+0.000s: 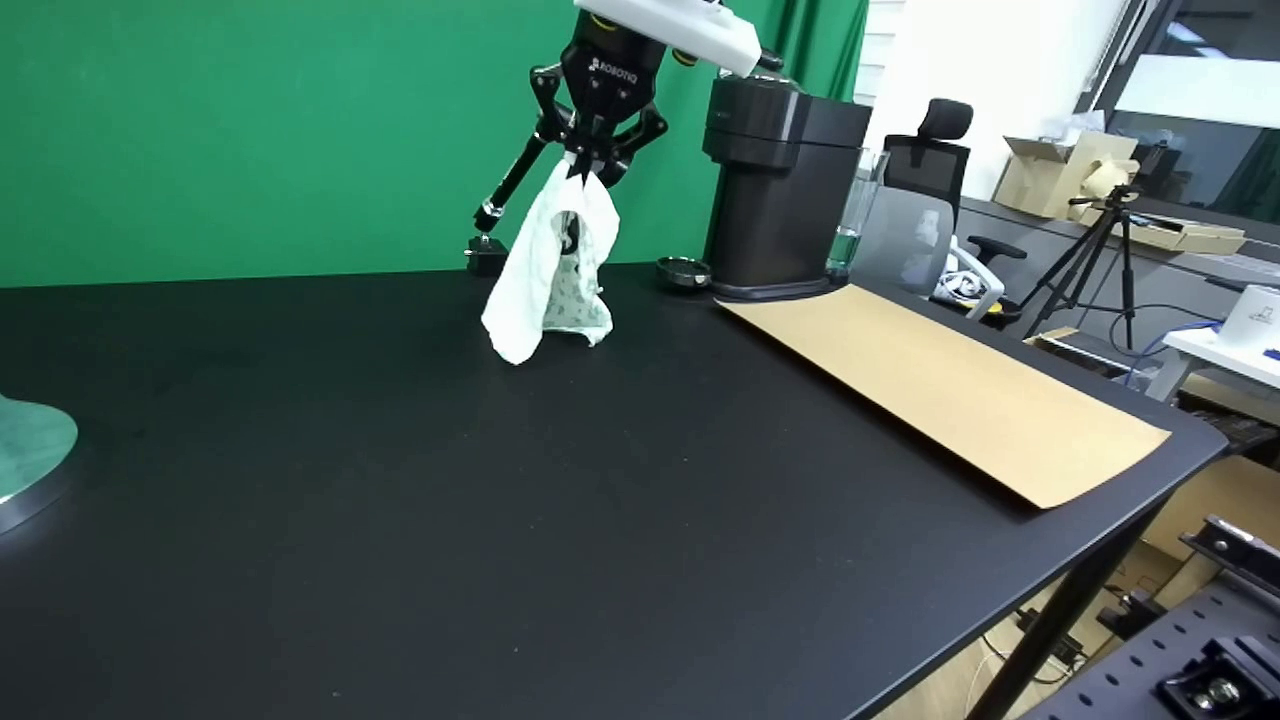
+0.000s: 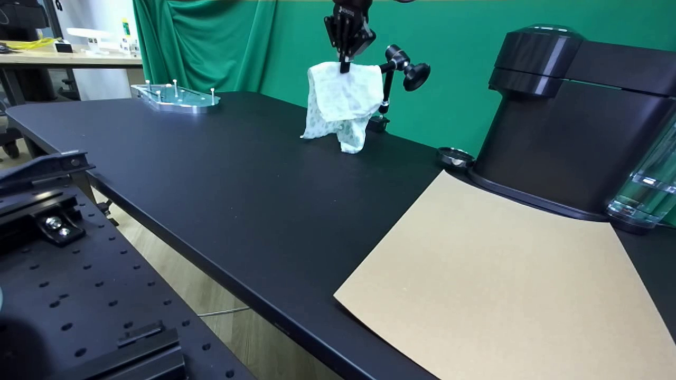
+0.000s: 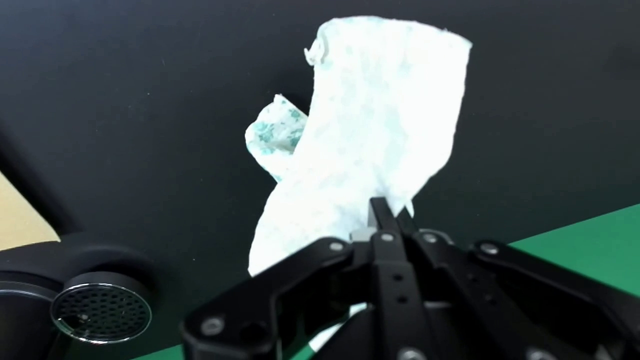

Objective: Put the cloth on the table

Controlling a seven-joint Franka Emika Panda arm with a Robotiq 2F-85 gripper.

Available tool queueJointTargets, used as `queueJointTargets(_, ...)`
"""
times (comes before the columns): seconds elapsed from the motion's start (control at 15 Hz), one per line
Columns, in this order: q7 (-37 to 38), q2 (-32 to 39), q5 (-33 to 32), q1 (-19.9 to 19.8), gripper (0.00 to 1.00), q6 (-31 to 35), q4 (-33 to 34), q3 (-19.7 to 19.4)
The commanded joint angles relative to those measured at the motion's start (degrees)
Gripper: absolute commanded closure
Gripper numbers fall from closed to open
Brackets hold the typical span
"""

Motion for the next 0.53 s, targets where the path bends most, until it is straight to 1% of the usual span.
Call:
queueJointTargets(0.0,1.90,-3.99,1.06,0.15,1.00,-0.95,-3.27,0.29)
queueJointTargets(0.47,5.13,-11.20,-0.09,0.09,1.00,0.86,-14.71,-0.84)
